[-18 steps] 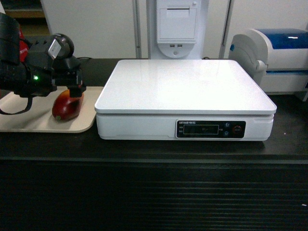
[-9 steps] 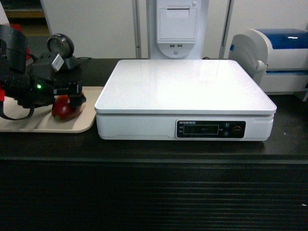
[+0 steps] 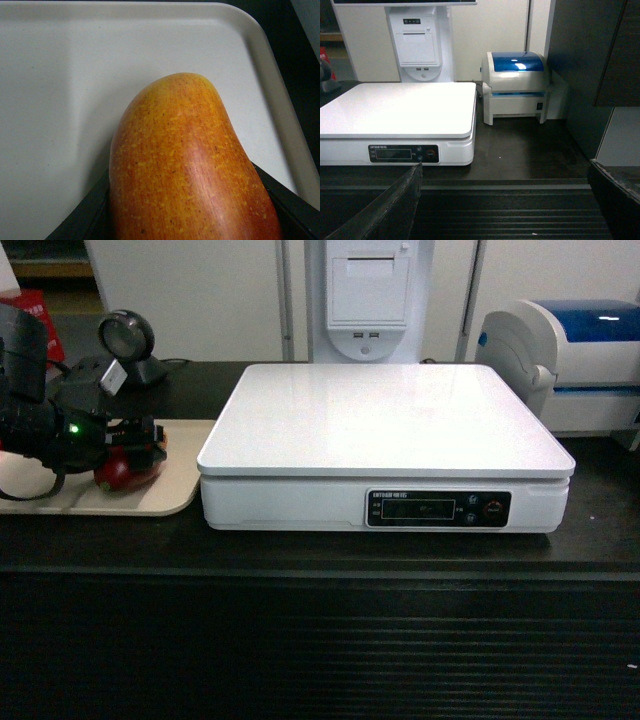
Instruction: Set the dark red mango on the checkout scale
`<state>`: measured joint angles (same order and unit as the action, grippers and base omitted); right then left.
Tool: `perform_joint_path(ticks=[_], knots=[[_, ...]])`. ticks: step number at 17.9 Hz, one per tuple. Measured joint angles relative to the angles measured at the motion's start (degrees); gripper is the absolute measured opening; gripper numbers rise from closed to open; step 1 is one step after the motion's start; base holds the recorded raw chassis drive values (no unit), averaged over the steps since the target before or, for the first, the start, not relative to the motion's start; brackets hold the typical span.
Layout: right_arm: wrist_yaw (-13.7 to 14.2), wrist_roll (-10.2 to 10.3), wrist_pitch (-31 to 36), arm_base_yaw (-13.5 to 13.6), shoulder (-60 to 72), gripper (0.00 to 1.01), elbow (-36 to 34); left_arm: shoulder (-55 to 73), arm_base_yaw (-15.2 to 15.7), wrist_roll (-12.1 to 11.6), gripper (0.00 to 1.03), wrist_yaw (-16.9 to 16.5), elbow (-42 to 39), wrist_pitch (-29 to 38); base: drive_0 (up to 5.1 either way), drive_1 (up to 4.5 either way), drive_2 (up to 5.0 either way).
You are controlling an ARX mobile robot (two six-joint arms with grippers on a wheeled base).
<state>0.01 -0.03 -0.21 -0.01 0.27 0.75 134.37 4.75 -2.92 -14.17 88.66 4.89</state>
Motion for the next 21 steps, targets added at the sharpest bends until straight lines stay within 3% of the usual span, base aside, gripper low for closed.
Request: perform_joint_path(ticks=[3, 7, 13, 17, 21], knots=[[0.0, 0.0, 0.0, 0.0, 0.0, 0.98, 0.0, -4.3, -0.7, 0.1, 0.62, 0.7, -3.4, 1.4, 0.0, 0.0, 0.0], [0.0, 0.0, 0.0, 0.0, 0.0, 0.98, 0.0, -13.6, -5.1, 2.5, 0.62, 1.5, -4.6, 2.5, 0.0, 0.0, 0.0], [0.0, 0.0, 0.0, 0.0, 0.0, 0.98, 0.0, -18.8, -16.9, 7.3, 0.62, 4.2, -0.5, 1.0, 0.0, 0.0, 0.0], [0.0, 0.0, 0.0, 0.0, 0.0, 0.98, 0.0, -15.4, -27.0, 10.3, 0.62, 7.3, 5.2, -1.0, 0.0, 0.0, 0.0], [0.0, 0.0, 0.0, 0.0, 0.0, 0.98, 0.0, -10.5, -32.1, 12.2, 0.62, 9.1, 9.2, -3.5, 0.0, 0.0, 0.0]])
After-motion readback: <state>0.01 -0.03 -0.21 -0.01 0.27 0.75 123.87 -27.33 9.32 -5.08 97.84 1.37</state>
